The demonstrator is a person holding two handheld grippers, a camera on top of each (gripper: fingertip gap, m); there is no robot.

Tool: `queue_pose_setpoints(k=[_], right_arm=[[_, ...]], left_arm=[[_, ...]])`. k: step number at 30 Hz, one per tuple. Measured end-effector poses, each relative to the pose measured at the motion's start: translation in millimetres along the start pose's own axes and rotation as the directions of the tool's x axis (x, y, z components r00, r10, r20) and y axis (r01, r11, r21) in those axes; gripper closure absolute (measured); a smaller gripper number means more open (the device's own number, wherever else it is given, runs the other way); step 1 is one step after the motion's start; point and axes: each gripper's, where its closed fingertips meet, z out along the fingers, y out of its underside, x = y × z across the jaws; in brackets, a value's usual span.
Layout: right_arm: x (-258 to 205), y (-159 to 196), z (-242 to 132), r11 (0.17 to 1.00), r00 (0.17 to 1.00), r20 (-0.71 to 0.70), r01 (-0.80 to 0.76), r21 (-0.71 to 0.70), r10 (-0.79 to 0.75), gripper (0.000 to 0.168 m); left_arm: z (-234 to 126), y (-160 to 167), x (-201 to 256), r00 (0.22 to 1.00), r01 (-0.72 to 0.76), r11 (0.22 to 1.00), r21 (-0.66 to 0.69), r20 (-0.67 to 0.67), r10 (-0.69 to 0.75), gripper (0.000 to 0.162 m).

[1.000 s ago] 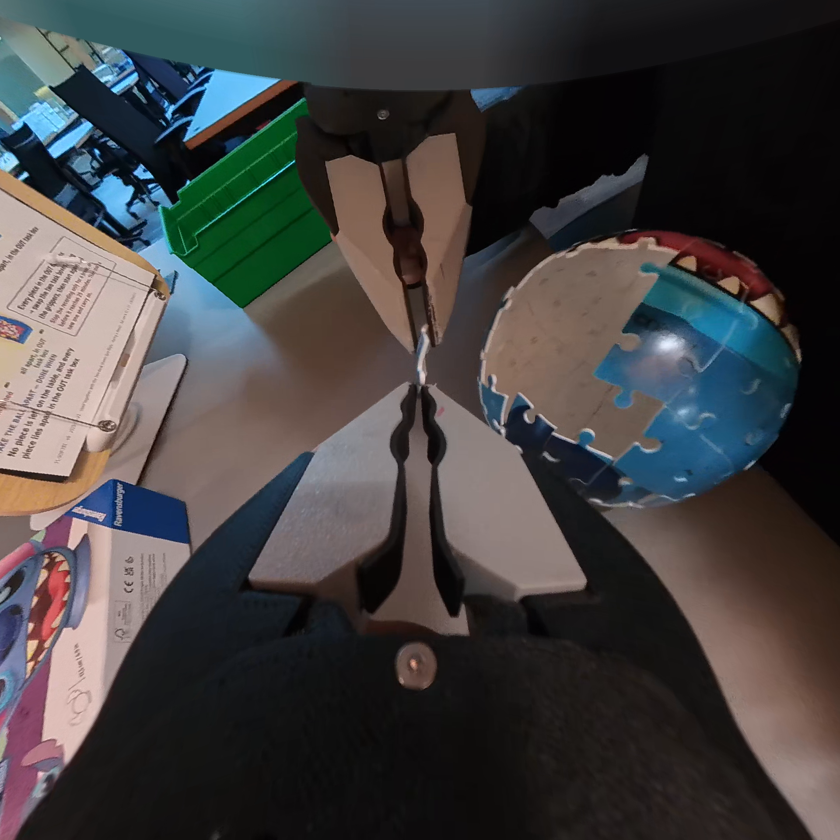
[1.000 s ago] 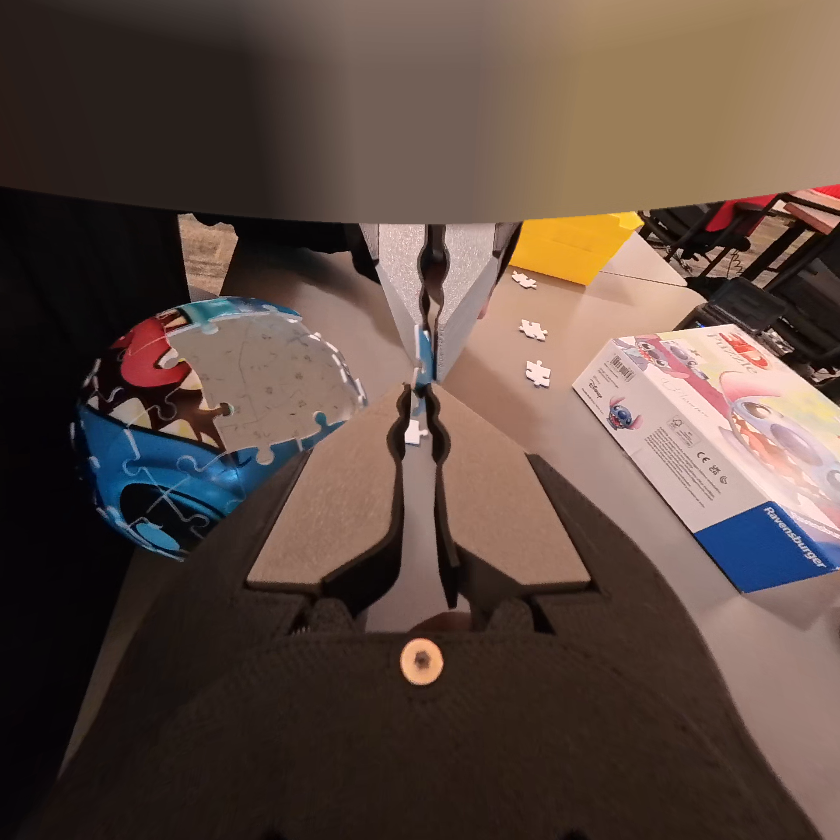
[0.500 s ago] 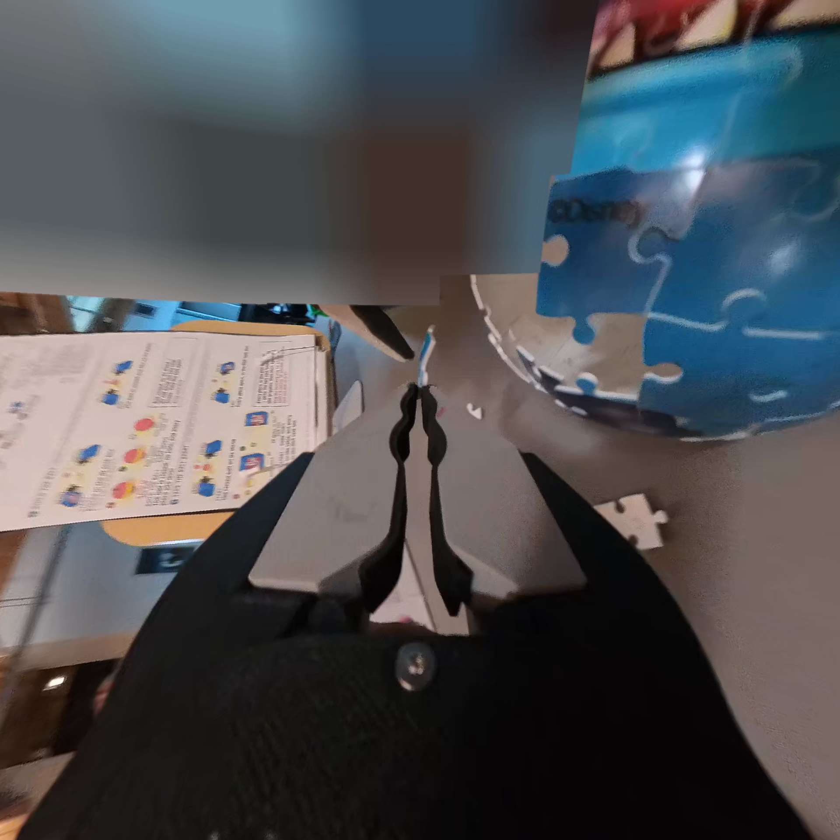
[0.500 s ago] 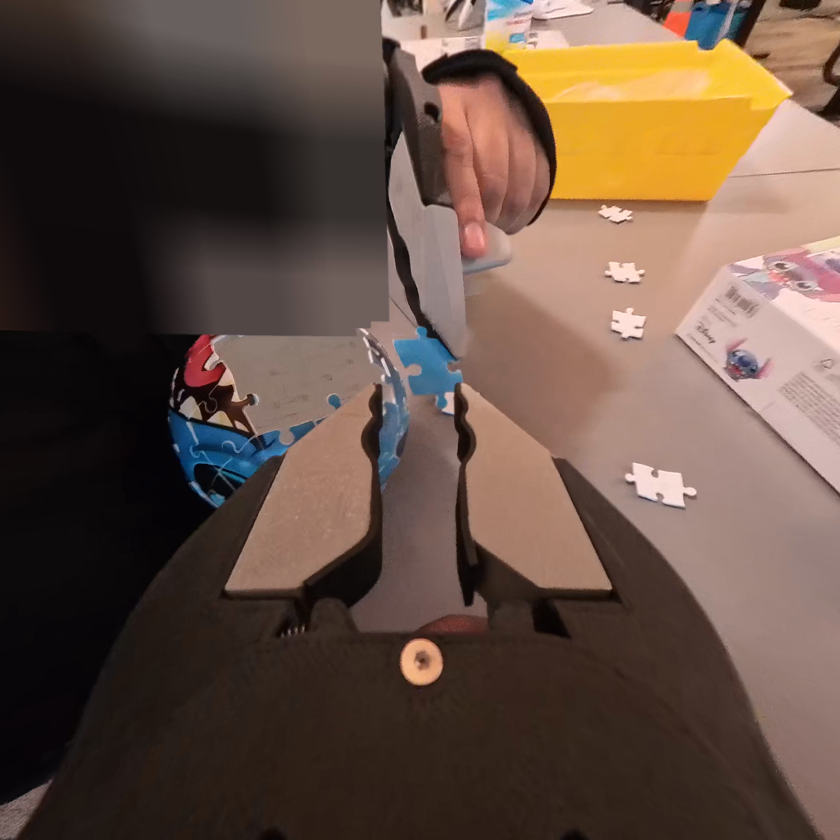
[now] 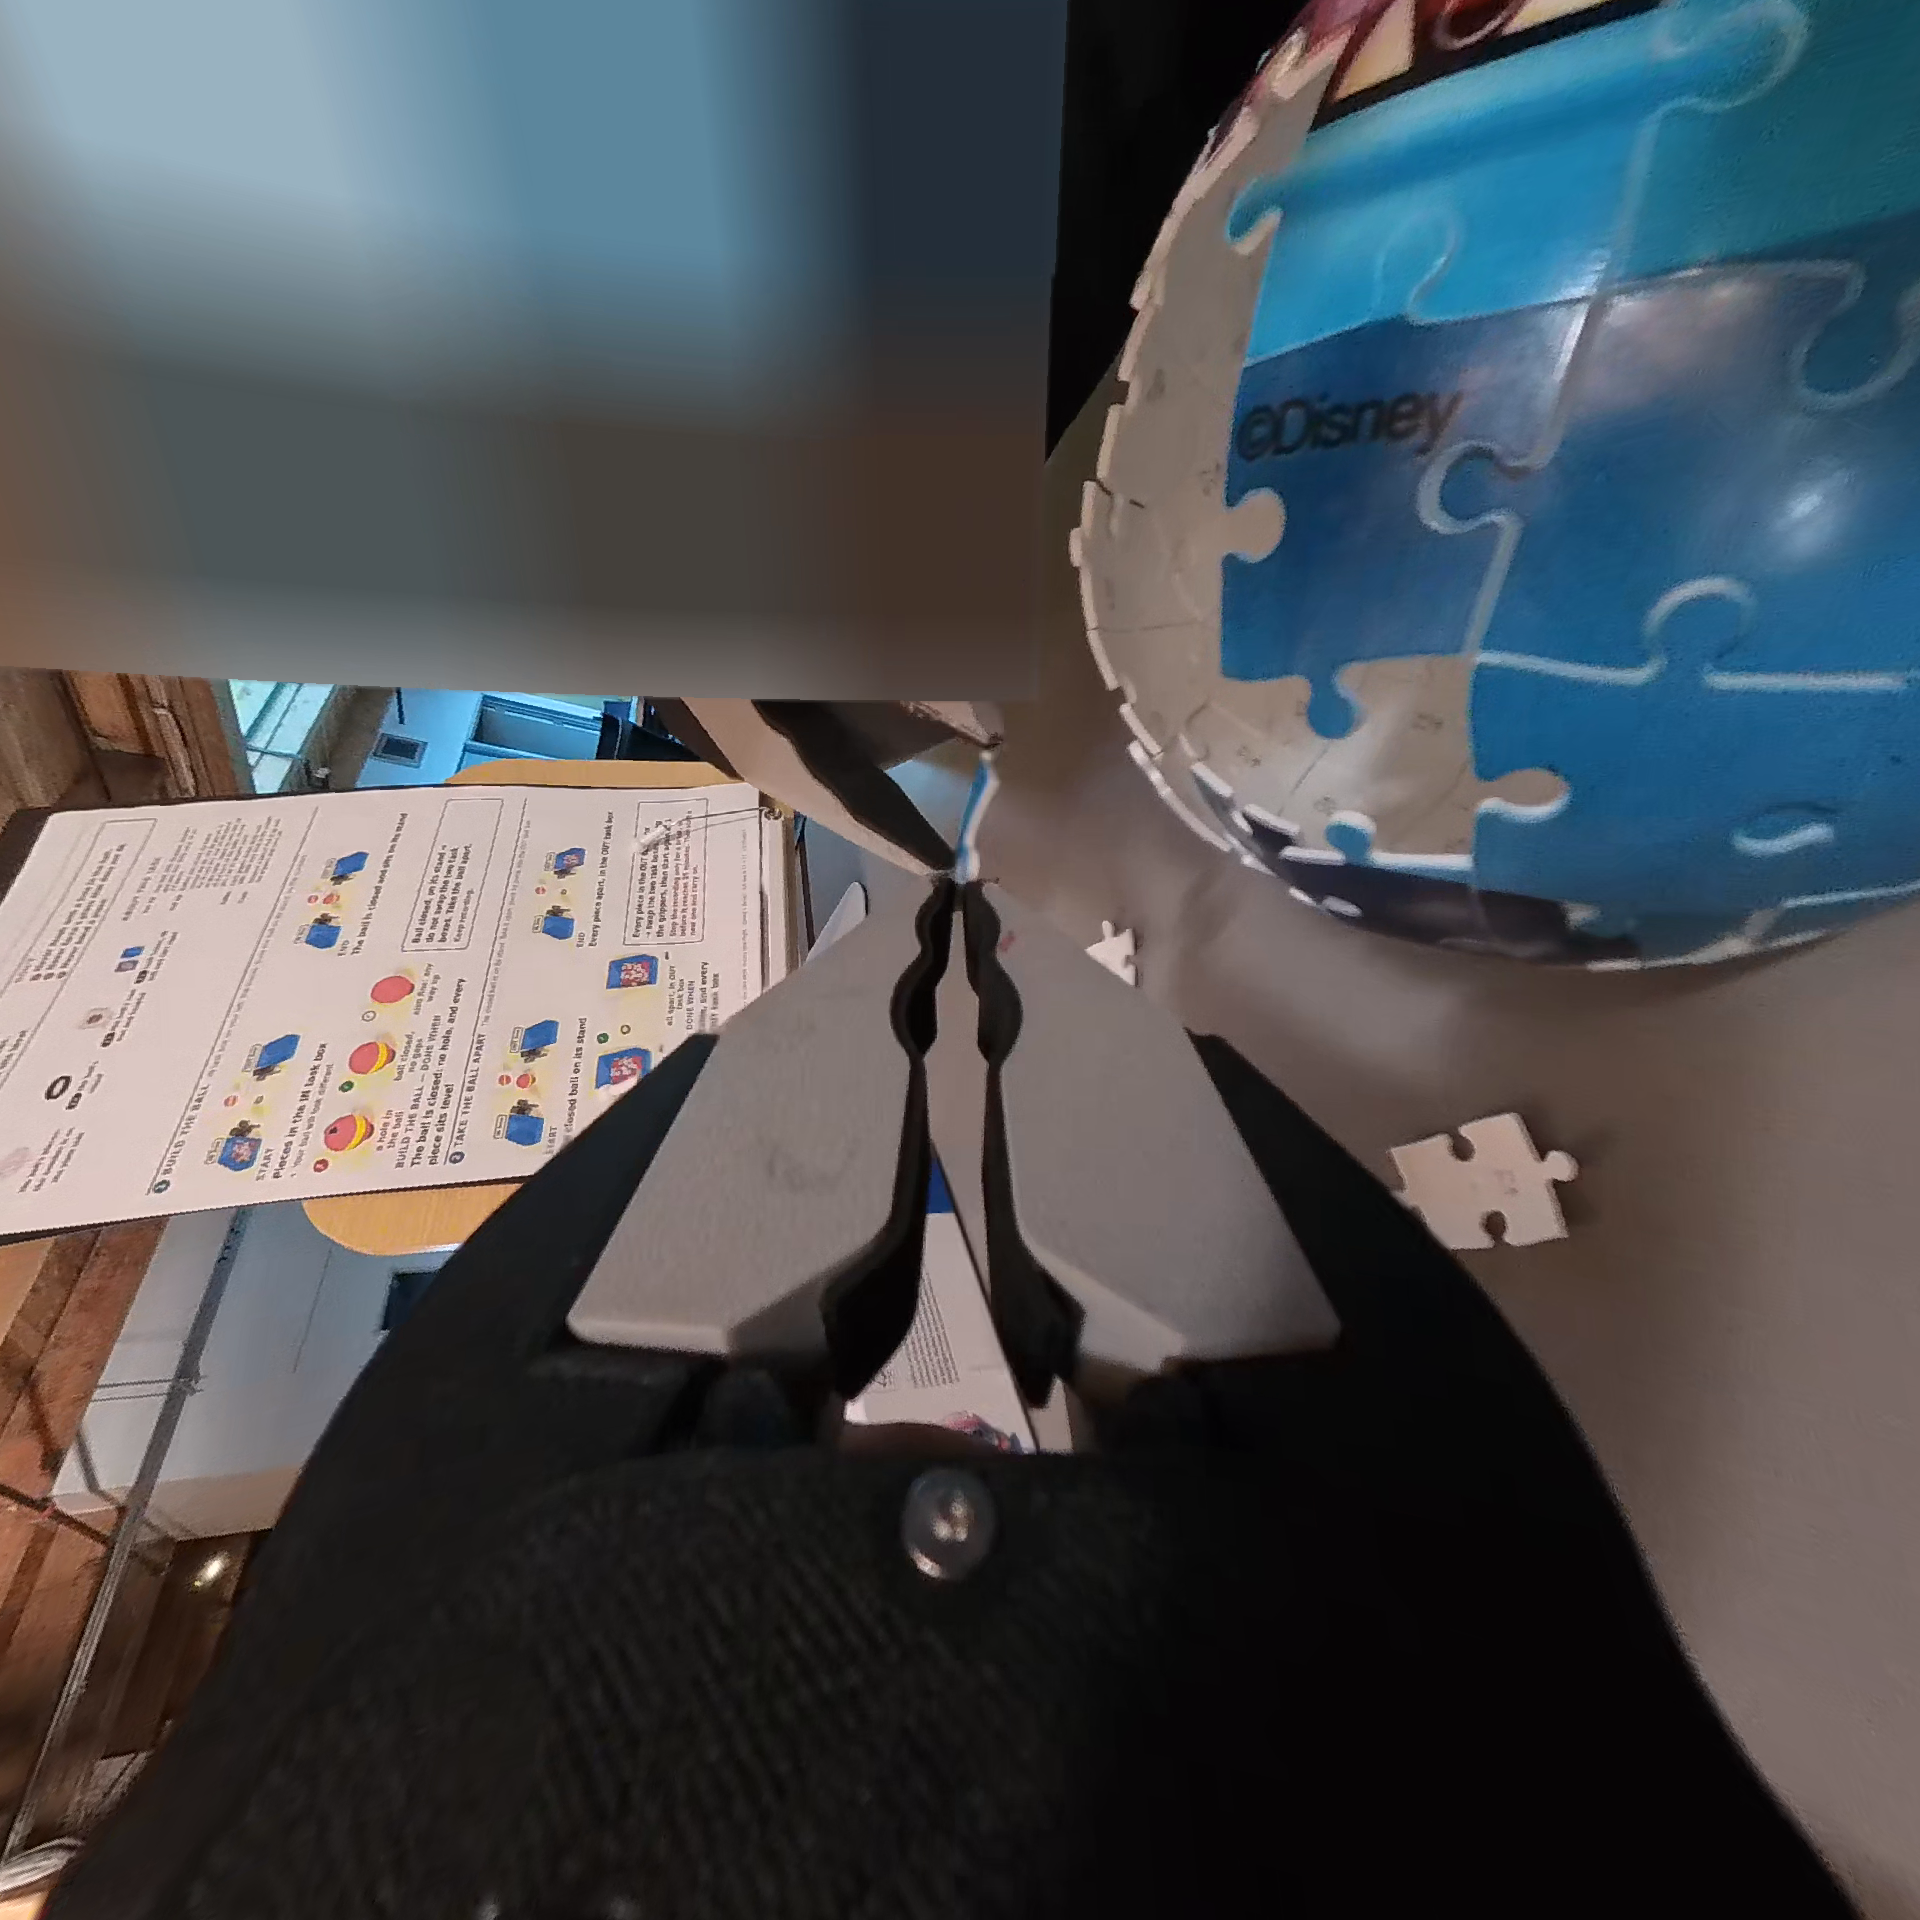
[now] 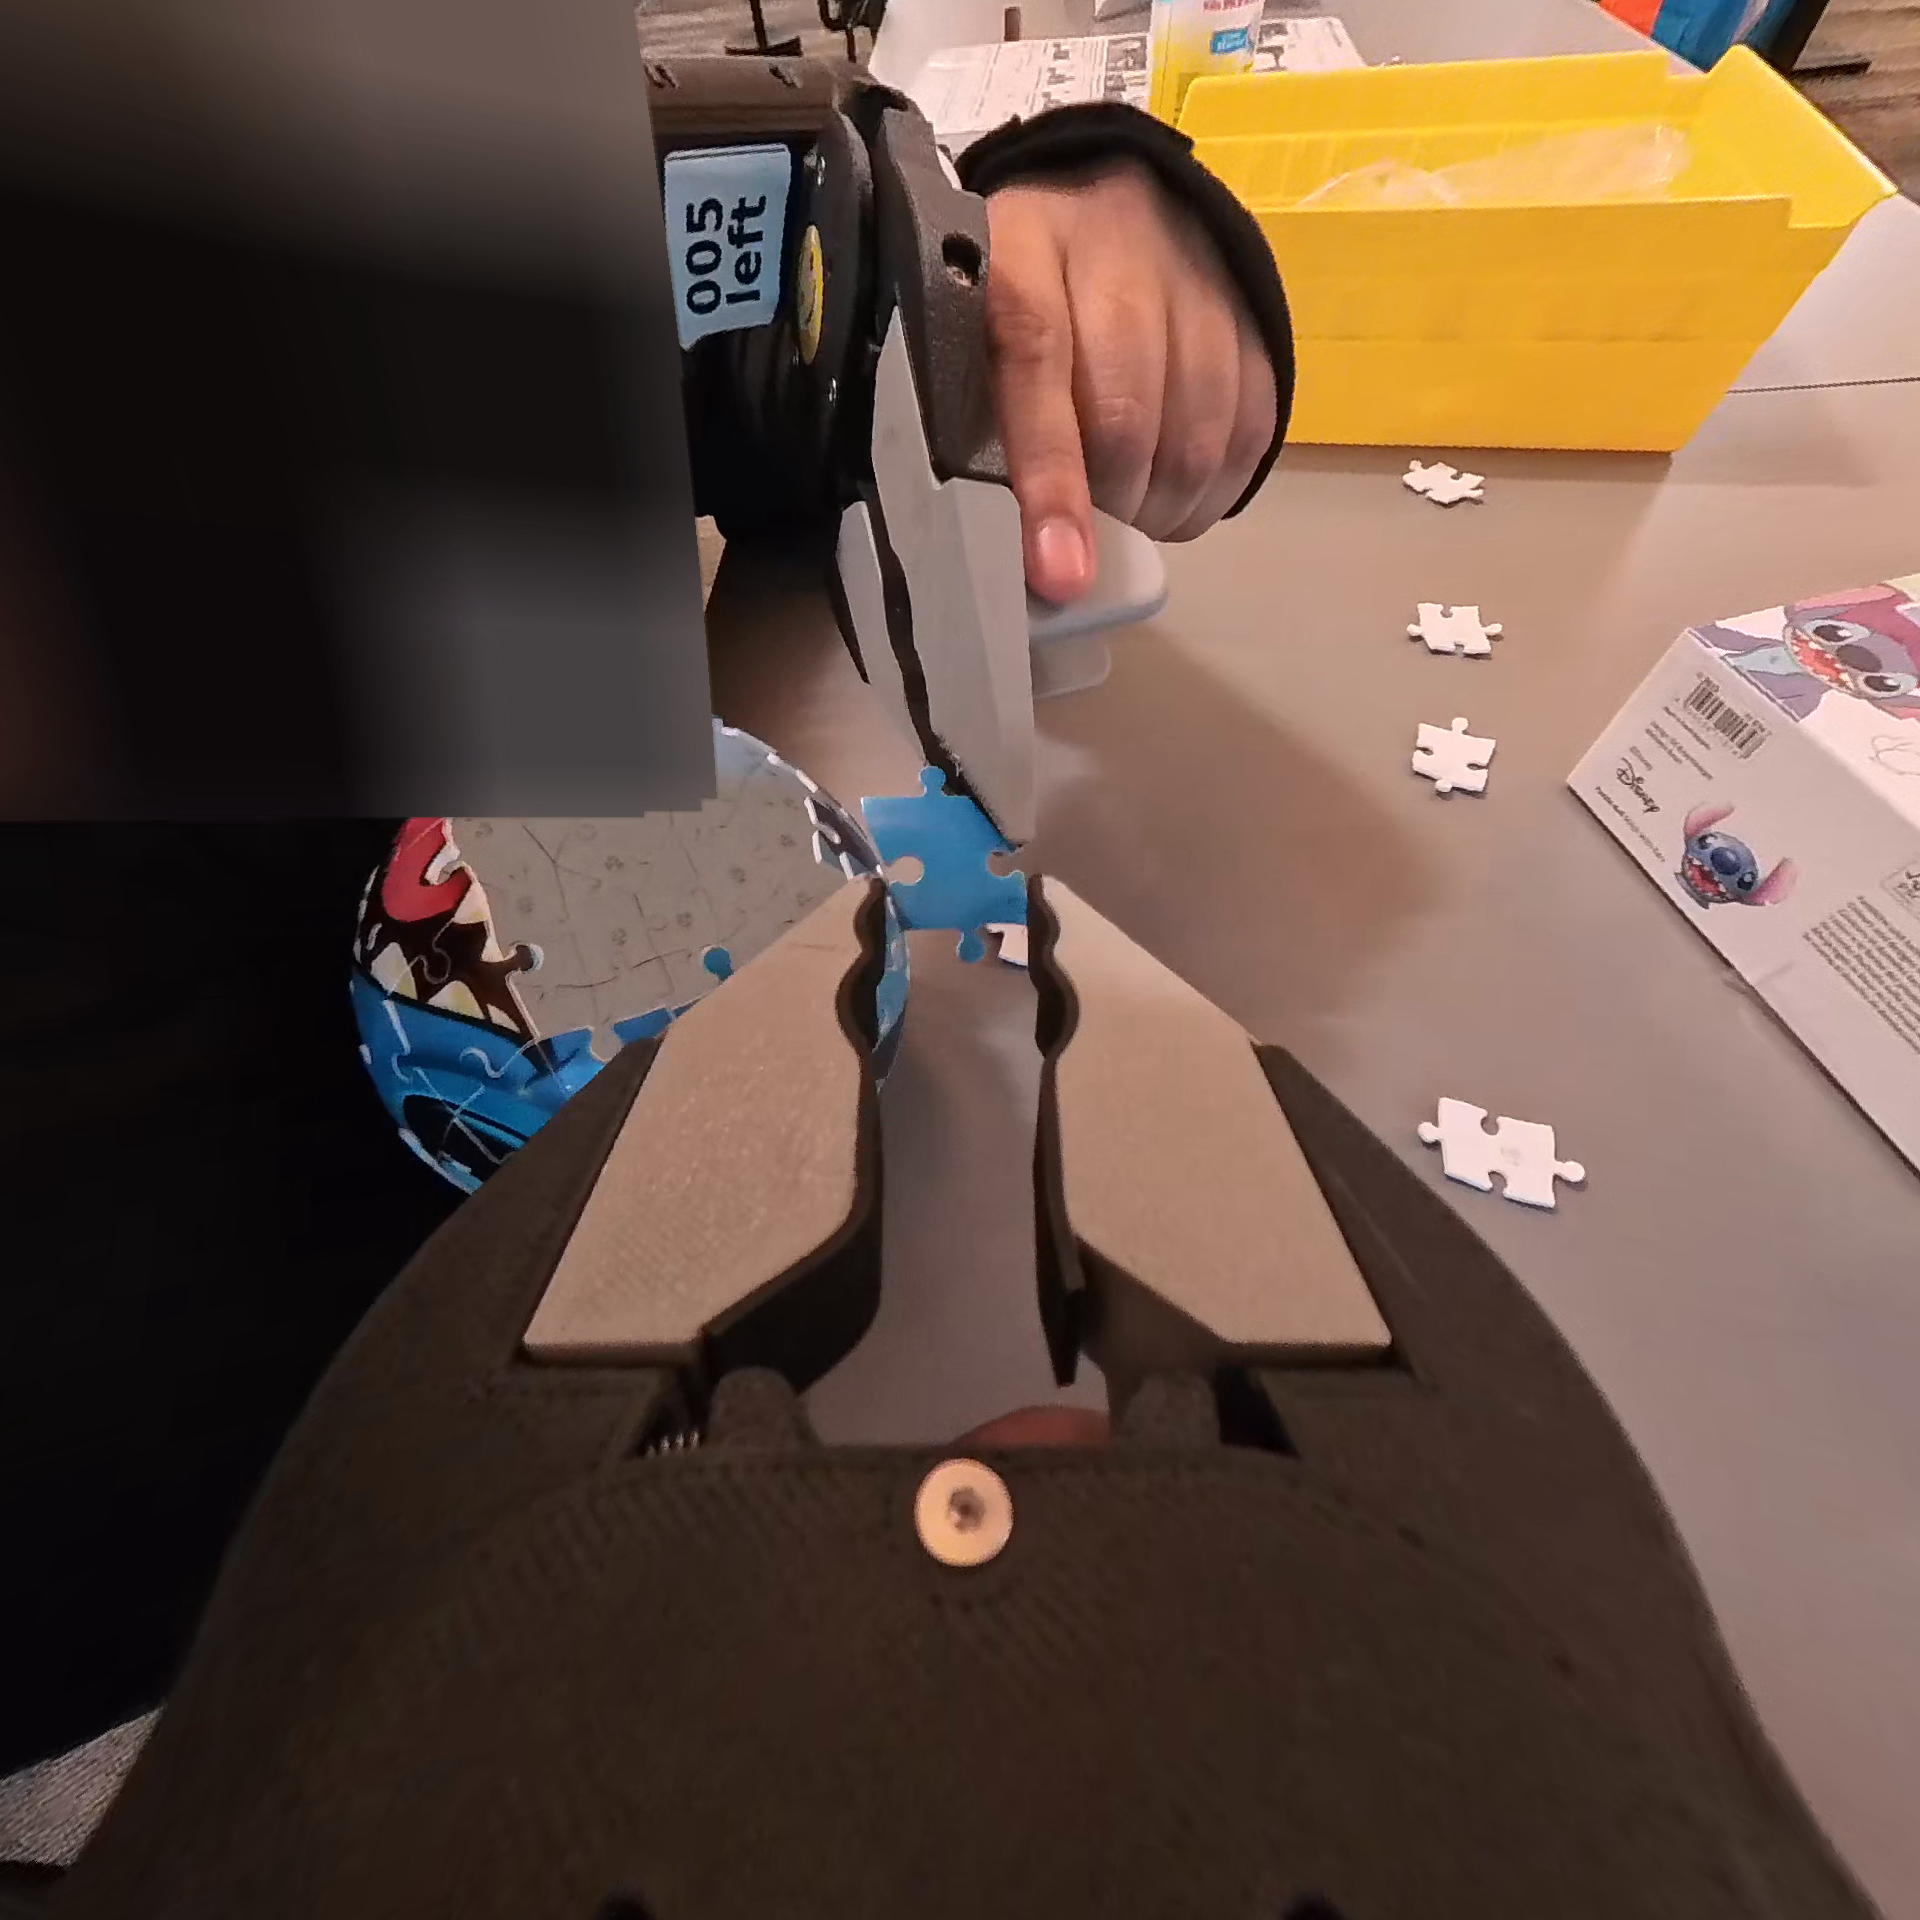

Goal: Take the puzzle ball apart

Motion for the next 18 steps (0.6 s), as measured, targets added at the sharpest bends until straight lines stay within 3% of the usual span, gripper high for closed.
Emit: queue_pose_setpoints(k=[18], right_arm=[[-3.6, 0.7, 4.0, 1.000, 1.000, 0.015, 0.007, -0.018, -0.007, 0.146]], left_arm=[[-2.1, -3.0, 1.7, 1.000, 0.010, 1.000, 0.010, -0.014, -0.010, 0.162]])
